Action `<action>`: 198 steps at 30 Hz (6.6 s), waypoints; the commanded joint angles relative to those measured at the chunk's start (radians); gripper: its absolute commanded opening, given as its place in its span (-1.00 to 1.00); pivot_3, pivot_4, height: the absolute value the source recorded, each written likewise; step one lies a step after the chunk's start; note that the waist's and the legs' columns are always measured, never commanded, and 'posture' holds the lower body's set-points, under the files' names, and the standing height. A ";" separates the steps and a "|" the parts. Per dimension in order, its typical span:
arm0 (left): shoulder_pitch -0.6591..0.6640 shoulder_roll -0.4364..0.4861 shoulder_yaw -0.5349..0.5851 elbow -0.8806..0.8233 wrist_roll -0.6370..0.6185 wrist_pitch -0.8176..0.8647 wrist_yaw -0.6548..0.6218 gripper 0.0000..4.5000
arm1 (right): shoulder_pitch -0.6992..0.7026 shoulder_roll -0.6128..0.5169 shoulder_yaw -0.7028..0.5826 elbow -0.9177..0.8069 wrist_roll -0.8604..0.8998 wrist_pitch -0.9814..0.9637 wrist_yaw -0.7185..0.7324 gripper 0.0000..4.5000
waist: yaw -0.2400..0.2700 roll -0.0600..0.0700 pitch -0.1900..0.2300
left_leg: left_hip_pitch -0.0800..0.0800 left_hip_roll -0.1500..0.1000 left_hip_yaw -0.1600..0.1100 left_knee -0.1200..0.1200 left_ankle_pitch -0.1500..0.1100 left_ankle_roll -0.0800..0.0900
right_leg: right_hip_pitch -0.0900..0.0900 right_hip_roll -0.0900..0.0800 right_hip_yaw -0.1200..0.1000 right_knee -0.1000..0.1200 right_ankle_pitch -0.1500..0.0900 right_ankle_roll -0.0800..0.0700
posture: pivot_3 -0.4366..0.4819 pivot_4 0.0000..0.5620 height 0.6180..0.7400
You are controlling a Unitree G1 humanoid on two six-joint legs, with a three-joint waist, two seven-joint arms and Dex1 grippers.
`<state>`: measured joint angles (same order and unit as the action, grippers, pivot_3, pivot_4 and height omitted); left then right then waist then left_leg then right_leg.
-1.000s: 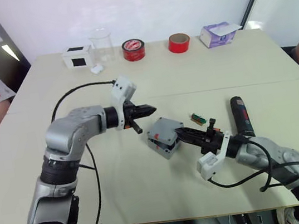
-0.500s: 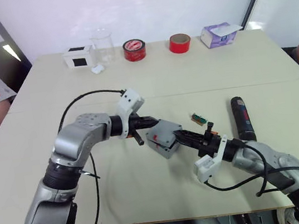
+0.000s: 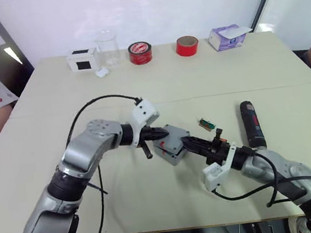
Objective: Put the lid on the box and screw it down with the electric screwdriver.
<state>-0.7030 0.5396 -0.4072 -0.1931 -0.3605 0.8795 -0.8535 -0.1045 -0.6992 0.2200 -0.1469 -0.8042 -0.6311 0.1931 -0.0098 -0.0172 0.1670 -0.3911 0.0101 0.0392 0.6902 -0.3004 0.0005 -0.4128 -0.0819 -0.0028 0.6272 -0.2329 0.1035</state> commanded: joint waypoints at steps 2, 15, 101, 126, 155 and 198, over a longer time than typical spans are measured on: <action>0.050 0.014 -0.123 0.027 0.075 -0.007 -0.028 -1.00 | 0.017 -0.003 -0.003 -0.017 0.020 0.014 0.012 0.03 | -0.001 -0.001 -0.002 | 0.005 0.000 0.000 -0.002 0.000 0.001 | 0.005 0.000 0.000 -0.002 -0.001 -0.001 | -0.05 -0.47 1.00; 0.089 0.017 -0.180 0.099 0.221 -0.071 -0.029 -1.00 | 0.101 -0.074 -0.077 -0.124 0.122 0.008 0.047 0.50 | 0.000 -0.004 -0.020 | 0.020 0.002 0.000 -0.008 -0.002 0.004 | 0.021 0.000 0.000 -0.011 -0.005 -0.004 | -0.05 -0.47 1.00; 0.130 -0.090 0.007 0.077 0.135 -0.222 -0.168 -1.00 | -0.005 -0.117 -0.107 -0.319 1.009 1.142 0.739 -0.99 | 0.022 -0.002 0.000 | -0.001 0.002 -0.003 -0.007 -0.003 0.004 | 0.002 0.001 -0.001 -0.011 -0.004 -0.004 | -0.05 -0.47 1.00; 0.133 0.087 0.229 -0.335 -0.200 0.060 -0.166 -1.00 | 0.209 -0.109 -0.535 -0.421 1.313 1.424 0.604 0.54 | 0.020 -0.002 0.000 | 0.000 0.003 -0.003 -0.007 -0.003 0.004 | 0.003 0.001 -0.001 -0.011 -0.004 -0.004 | -0.05 -0.47 1.00; 0.122 0.106 0.203 -0.345 -0.262 0.061 -0.077 -1.00 | 0.157 -0.049 -0.386 -0.236 1.202 1.245 0.540 -0.70 | 0.022 -0.002 0.000 | 0.000 0.002 -0.003 -0.007 -0.003 0.004 | 0.003 0.001 -0.001 -0.011 -0.004 -0.004 | -0.05 -0.47 1.00; 0.214 0.240 0.288 -0.243 -0.243 0.031 -0.068 -1.00 | -0.010 -0.033 -0.310 -0.359 1.340 1.308 0.551 -0.98 | 0.021 -0.001 0.000 | 0.000 0.003 -0.003 -0.007 -0.003 0.004 | 0.003 0.001 -0.001 -0.011 -0.004 -0.004 | -0.05 -0.47 1.00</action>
<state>-0.4810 0.7803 -0.1427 -0.4108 -0.5997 0.9241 -0.9243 -0.1139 -0.7255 -0.0841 -0.4929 0.5371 0.6986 0.7362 0.0114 -0.0184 0.1673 -0.3913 0.0129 0.0365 0.6834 -0.3030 0.0046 -0.4099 -0.0810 -0.0037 0.6166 -0.2367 0.0994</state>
